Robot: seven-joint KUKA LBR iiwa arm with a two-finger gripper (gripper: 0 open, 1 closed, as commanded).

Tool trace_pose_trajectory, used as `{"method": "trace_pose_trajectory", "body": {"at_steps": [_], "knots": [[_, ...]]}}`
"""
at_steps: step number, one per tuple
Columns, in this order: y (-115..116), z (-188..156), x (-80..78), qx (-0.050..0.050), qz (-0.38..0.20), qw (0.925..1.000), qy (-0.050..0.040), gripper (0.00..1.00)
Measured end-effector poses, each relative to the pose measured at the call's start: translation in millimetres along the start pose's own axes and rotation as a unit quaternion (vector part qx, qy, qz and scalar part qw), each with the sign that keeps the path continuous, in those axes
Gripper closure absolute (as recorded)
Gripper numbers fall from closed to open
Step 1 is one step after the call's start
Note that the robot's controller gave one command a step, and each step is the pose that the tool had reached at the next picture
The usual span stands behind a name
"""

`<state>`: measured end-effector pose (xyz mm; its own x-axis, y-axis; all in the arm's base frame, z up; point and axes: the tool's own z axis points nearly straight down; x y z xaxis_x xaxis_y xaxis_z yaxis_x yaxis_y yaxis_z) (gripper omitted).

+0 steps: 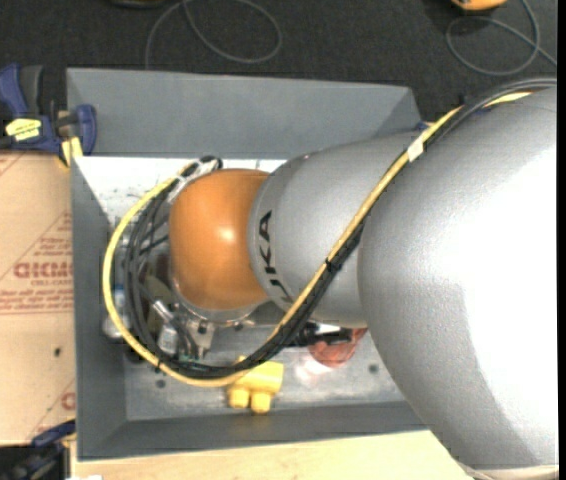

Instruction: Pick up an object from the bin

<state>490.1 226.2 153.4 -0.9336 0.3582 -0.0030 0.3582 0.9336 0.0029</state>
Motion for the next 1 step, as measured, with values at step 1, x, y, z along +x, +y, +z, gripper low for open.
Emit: {"method": "trace_pose_trajectory", "body": {"at_steps": [1], "knots": [[0.0,-13.3,-0.5,0.0,0.0,1.0,-0.0002,1.0]]}}
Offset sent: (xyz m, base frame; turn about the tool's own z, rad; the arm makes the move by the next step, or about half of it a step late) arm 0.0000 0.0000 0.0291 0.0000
